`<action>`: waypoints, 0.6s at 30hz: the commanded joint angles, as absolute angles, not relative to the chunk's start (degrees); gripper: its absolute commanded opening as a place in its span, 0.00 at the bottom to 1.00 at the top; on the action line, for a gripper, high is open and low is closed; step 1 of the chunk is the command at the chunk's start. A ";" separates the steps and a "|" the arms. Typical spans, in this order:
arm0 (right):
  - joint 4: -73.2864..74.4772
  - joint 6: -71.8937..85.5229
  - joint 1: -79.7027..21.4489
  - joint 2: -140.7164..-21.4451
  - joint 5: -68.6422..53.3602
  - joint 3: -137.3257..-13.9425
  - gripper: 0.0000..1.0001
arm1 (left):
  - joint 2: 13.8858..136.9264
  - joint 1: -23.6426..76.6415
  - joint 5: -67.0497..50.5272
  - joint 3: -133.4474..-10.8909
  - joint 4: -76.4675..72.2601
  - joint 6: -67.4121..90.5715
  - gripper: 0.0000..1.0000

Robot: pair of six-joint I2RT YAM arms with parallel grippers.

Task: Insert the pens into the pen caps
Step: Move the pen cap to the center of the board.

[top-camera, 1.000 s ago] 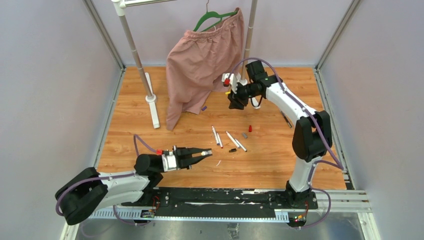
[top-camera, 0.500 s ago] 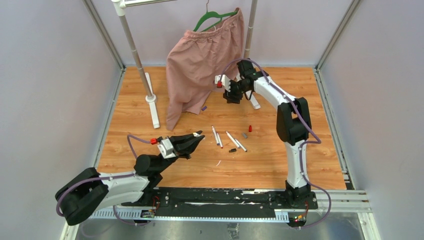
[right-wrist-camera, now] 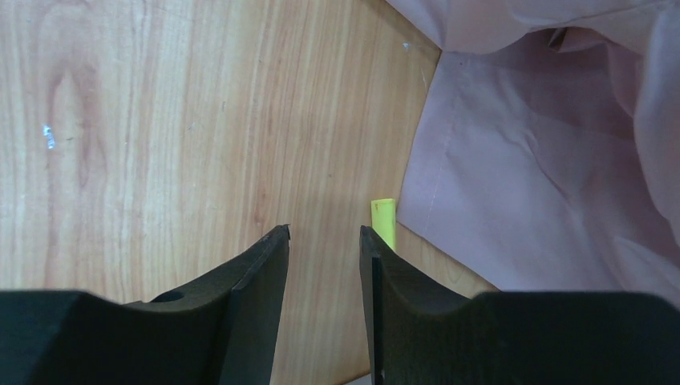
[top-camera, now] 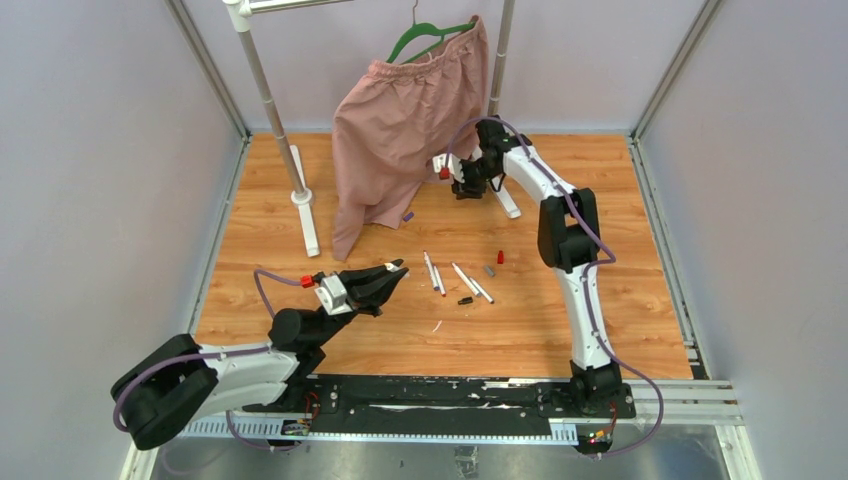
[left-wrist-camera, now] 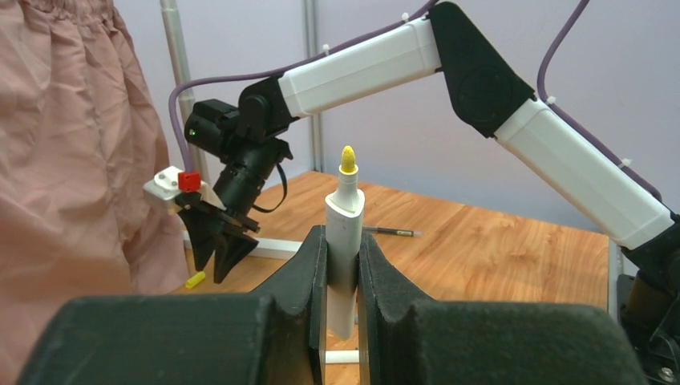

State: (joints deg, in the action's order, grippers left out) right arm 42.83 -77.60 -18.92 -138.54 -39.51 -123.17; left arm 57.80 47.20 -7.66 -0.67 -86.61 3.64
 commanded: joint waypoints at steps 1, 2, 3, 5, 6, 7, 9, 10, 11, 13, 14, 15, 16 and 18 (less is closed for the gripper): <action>42.55 -74.51 -18.72 -141.08 -39.57 -126.79 0.42 | 58.25 46.85 -6.80 2.56 -88.54 3.96 0.00; 41.84 -73.62 -18.65 -141.48 -39.04 -127.09 0.42 | 58.28 46.85 -6.77 2.56 -88.51 3.96 0.00; 41.23 -72.81 -18.64 -141.91 -38.44 -127.35 0.42 | 58.33 46.85 -6.85 2.48 -88.51 3.96 0.00; 40.20 -71.96 -18.57 -142.61 -37.53 -127.74 0.42 | 58.36 46.84 -6.95 2.47 -88.58 3.96 0.00; 40.04 -71.64 -18.55 -142.85 -37.27 -127.79 0.42 | 58.46 46.85 -7.01 2.44 -88.52 3.96 0.00; 39.71 -71.41 -18.47 -143.09 -37.06 -127.79 0.42 | 58.51 46.85 -7.11 2.40 -88.51 3.96 0.00; 39.26 -70.94 -18.46 -143.53 -36.77 -127.86 0.42 | 58.72 46.85 -7.21 2.30 -88.52 3.96 0.00; 38.87 -70.58 -18.48 -143.77 -36.43 -127.88 0.42 | 58.80 46.85 -7.27 2.22 -88.51 3.96 0.00; 38.47 -69.98 -18.46 -143.98 -36.21 -128.02 0.42 | 58.88 46.85 -7.36 2.20 -88.51 3.96 0.00; 37.66 -69.24 -18.50 -144.45 -35.62 -128.21 0.42 | 58.85 46.85 -7.35 2.21 -88.51 3.96 0.00; 37.44 -68.96 -18.54 -144.72 -35.48 -128.30 0.42 | 58.90 46.85 -7.36 2.20 -88.53 3.96 0.00; 37.18 -68.79 -18.54 -144.94 -35.24 -128.36 0.42 | 58.93 46.85 -7.38 2.20 -88.51 3.96 0.00; 37.06 -68.67 -18.54 -145.20 -35.01 -128.45 0.42 | 58.94 46.85 -7.33 2.20 -88.51 3.96 0.00; 36.70 -68.48 -18.54 -145.72 -34.40 -128.69 0.42 | 59.10 46.85 -7.37 2.18 -88.51 3.96 0.00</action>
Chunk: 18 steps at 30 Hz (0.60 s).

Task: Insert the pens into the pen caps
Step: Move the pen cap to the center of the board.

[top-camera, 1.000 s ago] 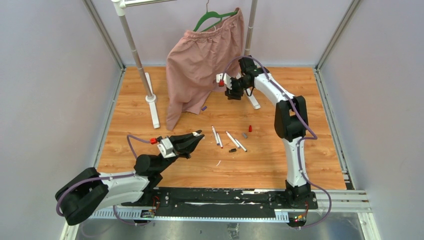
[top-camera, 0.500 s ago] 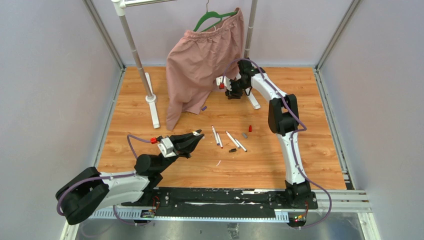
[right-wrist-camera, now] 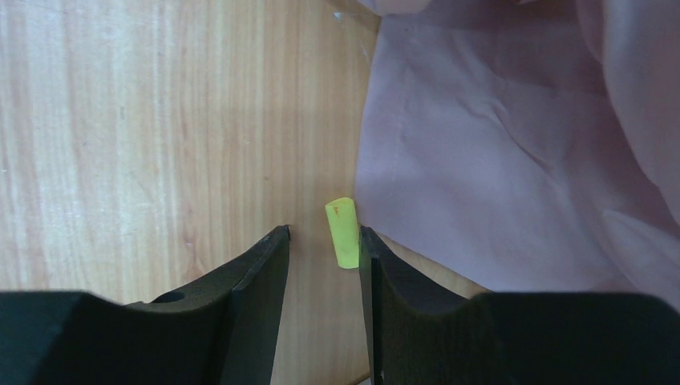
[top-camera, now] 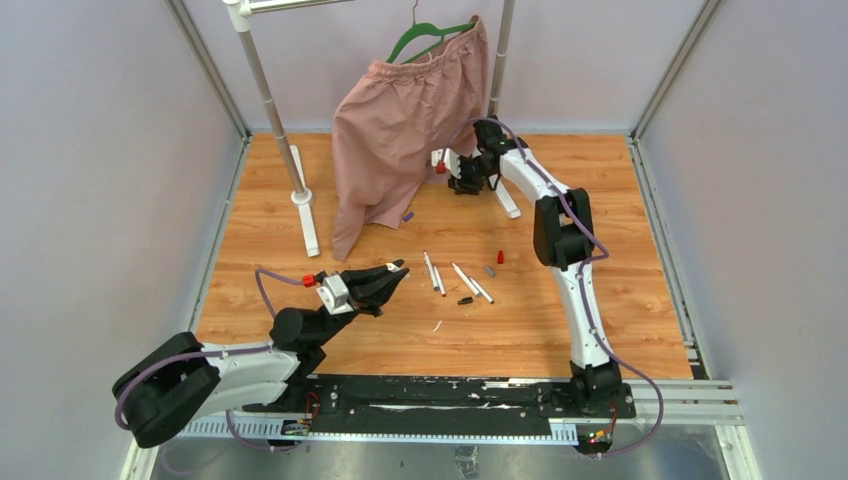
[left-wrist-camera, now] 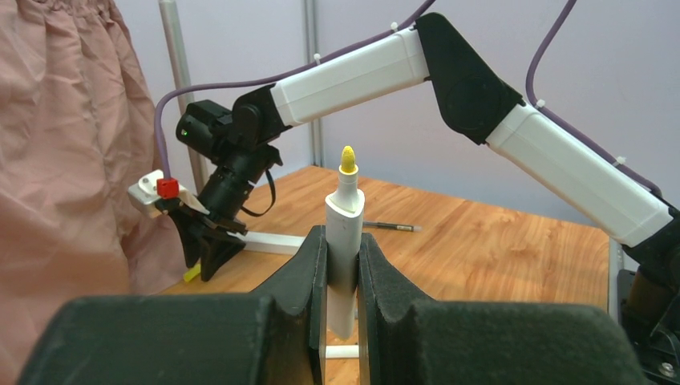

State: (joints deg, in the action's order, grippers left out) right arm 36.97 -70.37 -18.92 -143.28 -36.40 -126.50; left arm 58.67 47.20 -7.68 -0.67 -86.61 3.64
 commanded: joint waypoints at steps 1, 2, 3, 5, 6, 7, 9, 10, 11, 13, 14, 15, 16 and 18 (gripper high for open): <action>36.58 -68.37 -18.54 -145.94 -34.25 -128.83 0.42 | 59.14 46.85 -7.39 2.07 -88.51 3.96 0.00; 36.43 -68.30 -18.54 -146.19 -34.12 -128.99 0.42 | 59.19 46.85 -7.56 2.02 -88.51 3.96 0.00; 36.39 -68.30 -18.54 -146.50 -34.10 -129.08 0.42 | 59.23 46.85 -7.64 2.02 -88.54 3.96 0.00; 36.53 -68.03 -18.52 -146.79 -34.17 -129.20 0.41 | 59.25 46.85 -7.67 1.97 -88.51 3.96 0.00; 36.56 -67.96 -18.51 -147.00 -34.31 -129.20 0.40 | 59.24 46.85 -7.67 1.95 -88.51 3.89 0.00; 36.59 -67.83 -18.50 -147.15 -34.36 -129.22 0.40 | 59.27 46.85 -7.73 1.94 -88.53 3.90 0.00; 36.65 -67.40 -18.54 -147.53 -34.28 -129.62 0.39 | 59.30 46.85 -7.72 1.94 -88.51 3.88 0.00; 36.73 -67.37 -18.52 -147.68 -34.23 -129.70 0.38 | 59.32 46.85 -7.69 1.98 -88.53 3.88 0.00; 36.80 -67.38 -18.52 -147.85 -34.13 -129.79 0.38 | 59.33 46.85 -7.68 1.94 -88.51 3.87 0.00; 37.19 -67.47 -18.65 -148.15 -33.64 -130.02 0.36 | 59.30 46.85 -7.70 1.93 -88.51 3.92 0.00; 37.52 -67.84 -18.63 -148.26 -33.46 -130.11 0.35 | 59.20 46.85 -7.78 1.98 -88.51 3.87 0.00; 38.20 -68.18 -18.63 -148.31 -33.52 -130.28 0.33 | 59.19 46.85 -7.75 2.02 -88.55 3.87 0.00; 39.16 -68.54 -18.63 -148.44 -33.49 -130.50 0.30 | 59.17 46.85 -7.85 2.02 -88.51 3.87 0.00; 41.37 -69.64 -18.63 -148.45 -33.78 -130.96 0.25 | 59.16 46.85 -8.02 2.02 -88.51 3.81 0.00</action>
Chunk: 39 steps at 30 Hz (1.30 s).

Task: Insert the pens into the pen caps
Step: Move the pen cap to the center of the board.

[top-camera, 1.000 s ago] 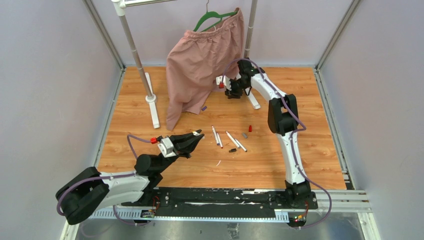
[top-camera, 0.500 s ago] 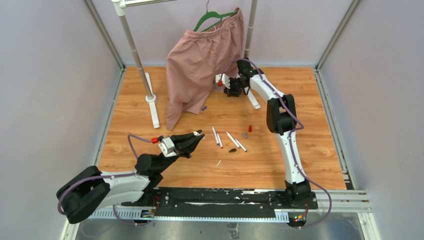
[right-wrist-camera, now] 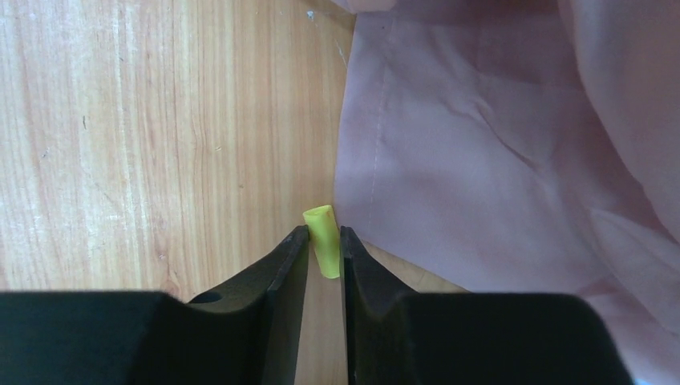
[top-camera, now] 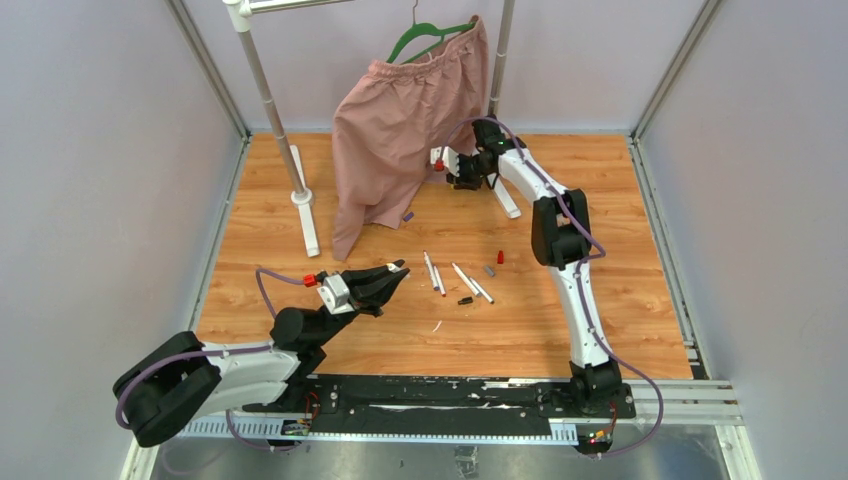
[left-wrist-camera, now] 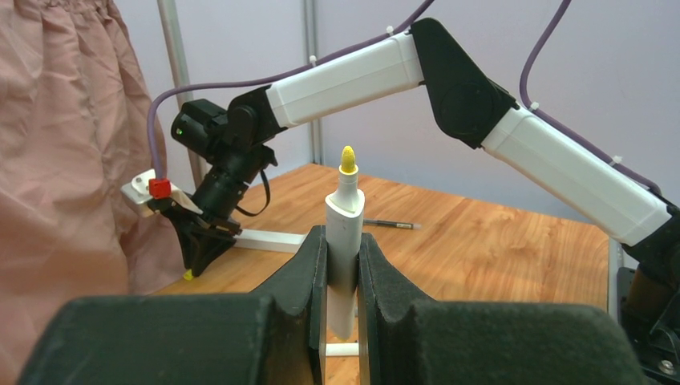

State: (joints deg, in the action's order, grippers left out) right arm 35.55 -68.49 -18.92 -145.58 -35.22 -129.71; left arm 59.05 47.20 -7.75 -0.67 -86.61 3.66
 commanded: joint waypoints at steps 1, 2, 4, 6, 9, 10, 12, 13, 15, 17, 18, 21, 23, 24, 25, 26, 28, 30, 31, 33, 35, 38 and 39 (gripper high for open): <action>42.59 -70.61 -18.58 -148.38 -33.93 -131.10 0.23 | 59.15 46.85 -8.08 2.02 -88.51 3.78 0.00; 43.92 -71.34 -18.63 -148.24 -34.19 -131.21 0.21 | 59.07 46.85 -8.16 2.02 -88.51 3.78 0.00; 46.40 -72.38 -18.65 -147.60 -34.76 -131.16 0.18 | 59.06 46.85 -8.27 2.10 -88.51 3.78 0.00; 48.44 -73.51 -18.63 -146.12 -35.82 -129.96 0.15 | 58.85 46.85 -8.48 2.18 -88.51 3.70 0.00; 48.35 -72.56 -19.16 -141.81 -35.73 -124.24 0.12 | 58.51 46.85 -8.57 2.40 -88.55 3.69 0.00; 48.30 -71.87 -19.35 -140.22 -35.16 -122.11 0.11 | 58.42 46.85 -8.63 2.46 -88.51 3.67 0.00; 47.64 -69.64 -19.59 -136.93 -34.37 -116.73 0.10 | 58.28 46.85 -8.69 2.55 -88.51 3.75 0.00; 47.14 -68.44 -19.60 -135.35 -34.07 -114.24 0.10 | 58.22 46.85 -8.76 2.55 -88.51 3.78 0.00; 46.52 -66.37 -19.60 -132.21 -33.49 -109.35 0.10 | 58.19 46.85 -8.89 2.55 -88.51 3.85 0.00; 46.28 -65.20 -19.67 -129.25 -33.22 -104.55 0.10 | 58.14 46.84 -9.09 2.57 -88.51 3.87 0.00; 46.05 -64.74 -19.75 -128.03 -32.77 -102.22 0.11 | 58.15 46.85 -9.07 2.59 -88.54 3.89 0.00; 44.75 -63.36 -20.03 -124.88 -30.87 -96.78 0.15 | 58.33 46.85 -9.56 2.48 -88.52 4.02 0.00; 44.22 -62.79 -20.04 -124.04 -30.01 -94.87 0.18 | 58.48 46.85 -9.87 2.38 -88.51 4.12 0.00; 44.23 -62.59 -20.04 -124.06 -29.59 -94.50 0.20 | 58.51 46.85 -9.90 2.32 -88.51 4.13 0.00; 44.28 -62.39 -20.10 -124.21 -29.00 -94.30 0.22 | 58.55 46.85 -9.95 2.29 -88.51 4.13 0.00; 44.29 -62.28 -20.08 -124.41 -28.36 -94.20 0.23 | 58.53 46.85 -9.96 2.33 -88.51 4.13 0.00; 44.36 -62.29 -20.11 -124.73 -27.42 -94.09 0.26 | 58.49 46.85 -9.90 2.36 -88.51 4.13 0.00; 44.64 -63.03 -20.13 -124.95 -26.77 -93.99 0.29 | 58.46 46.85 -9.97 2.37 -88.51 4.13 0.00; 44.96 -63.50 -20.13 -125.03 -26.49 -94.03 0.30 | 58.48 46.85 -9.98 2.37 -88.51 4.13 0.00; 45.59 -64.61 -20.12 -125.42 -26.06 -94.37 0.31 | 58.55 46.85 -10.07 2.32 -88.51 4.13 0.00; 47.34 -65.89 -20.13 -126.27 -25.70 -95.51 0.31 | 58.54 46.85 -10.12 2.29 -88.51 4.13 0.00; 51.23 -68.21 -20.26 -127.95 -25.12 -98.23 0.30 | 58.75 46.85 -10.35 2.20 -88.51 4.20 0.00; 51.94 -68.81 -20.34 -128.45 -24.87 -98.85 0.30 | 58.78 46.85 -10.57 2.12 -88.51 4.22 0.00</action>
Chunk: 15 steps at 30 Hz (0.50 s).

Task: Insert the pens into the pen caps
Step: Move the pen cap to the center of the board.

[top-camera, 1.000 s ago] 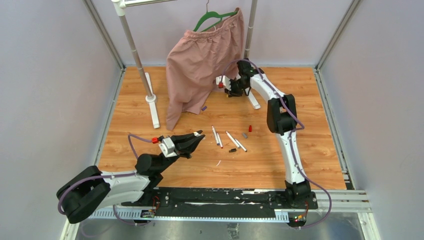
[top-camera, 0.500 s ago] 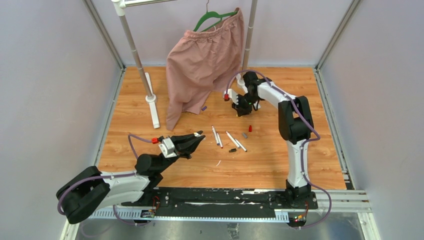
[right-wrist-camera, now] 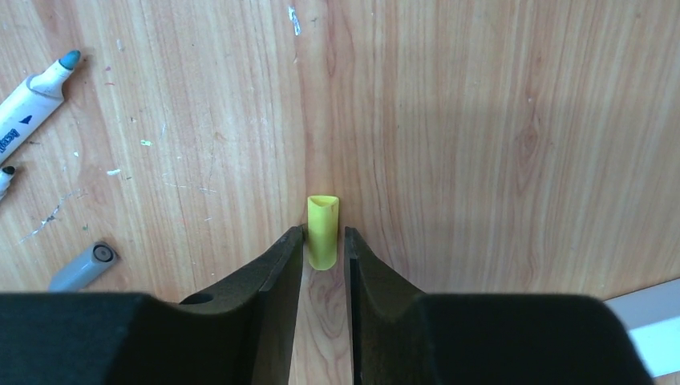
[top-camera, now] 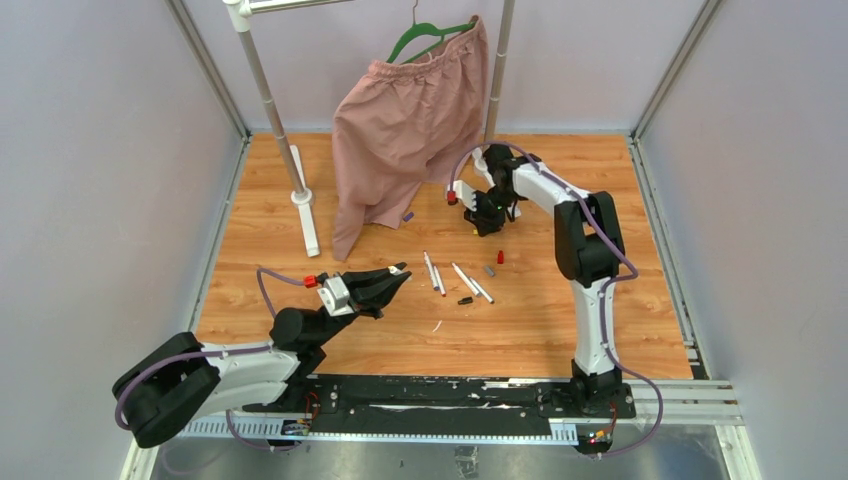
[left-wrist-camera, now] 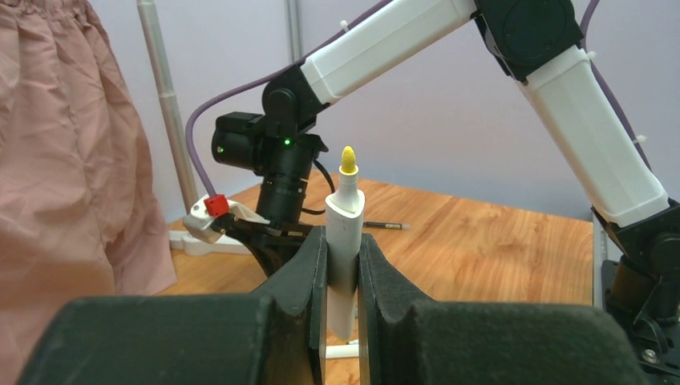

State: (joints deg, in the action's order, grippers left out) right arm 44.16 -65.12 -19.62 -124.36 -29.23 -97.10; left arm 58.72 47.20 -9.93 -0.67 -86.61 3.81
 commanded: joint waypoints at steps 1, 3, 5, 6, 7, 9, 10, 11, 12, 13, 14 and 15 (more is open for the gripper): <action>52.68 -69.29 -20.49 -128.89 -24.44 -99.55 0.28 | 58.94 46.85 -11.00 2.04 -88.51 4.22 0.00; 53.52 -70.00 -21.07 -129.70 -23.38 -100.42 0.24 | 59.39 46.85 -11.82 1.74 -88.51 4.35 0.00; 53.61 -71.07 -21.98 -130.10 -22.15 -100.27 0.17 | 59.69 46.85 -12.49 1.51 -88.53 4.52 0.00; 53.49 -71.33 -22.50 -130.20 -21.89 -100.03 0.11 | 59.72 46.85 -12.96 1.42 -88.51 4.63 0.00; 53.33 -71.18 -22.96 -130.17 -21.62 -99.91 0.07 | 59.73 46.85 -13.20 1.41 -88.51 4.78 0.00; 51.67 -70.00 -23.77 -129.57 -21.72 -98.93 0.03 | 59.62 46.85 -13.41 1.31 -88.52 5.43 0.00; 49.64 -69.01 -24.09 -128.85 -22.02 -98.11 0.01 | 59.53 46.85 -13.55 1.32 -88.44 6.10 0.00; 48.14 -68.06 -24.24 -127.86 -22.51 -97.14 0.00 | 59.46 46.85 -13.77 1.27 -88.43 6.86 0.00; 46.58 -66.75 -24.31 -126.67 -22.95 -96.45 0.00 | 59.38 46.85 -14.21 1.24 -88.38 7.91 0.00; 45.23 -65.55 -24.28 -125.32 -23.17 -95.77 0.00 | 59.34 46.85 -14.87 1.10 -88.30 9.10 0.00; 44.00 -64.63 -24.26 -123.73 -23.27 -94.89 0.00 | 59.23 46.85 -15.73 0.94 -88.15 10.42 0.00; 42.75 -64.22 -24.19 -122.02 -23.46 -93.57 0.00 | 59.16 46.85 -16.62 0.70 -87.91 12.08 0.00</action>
State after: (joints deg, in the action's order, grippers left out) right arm 45.41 -67.46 -22.94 -124.36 -24.21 -98.13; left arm 59.44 47.18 -13.47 -0.67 -86.61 7.03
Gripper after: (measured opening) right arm 0.066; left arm 0.154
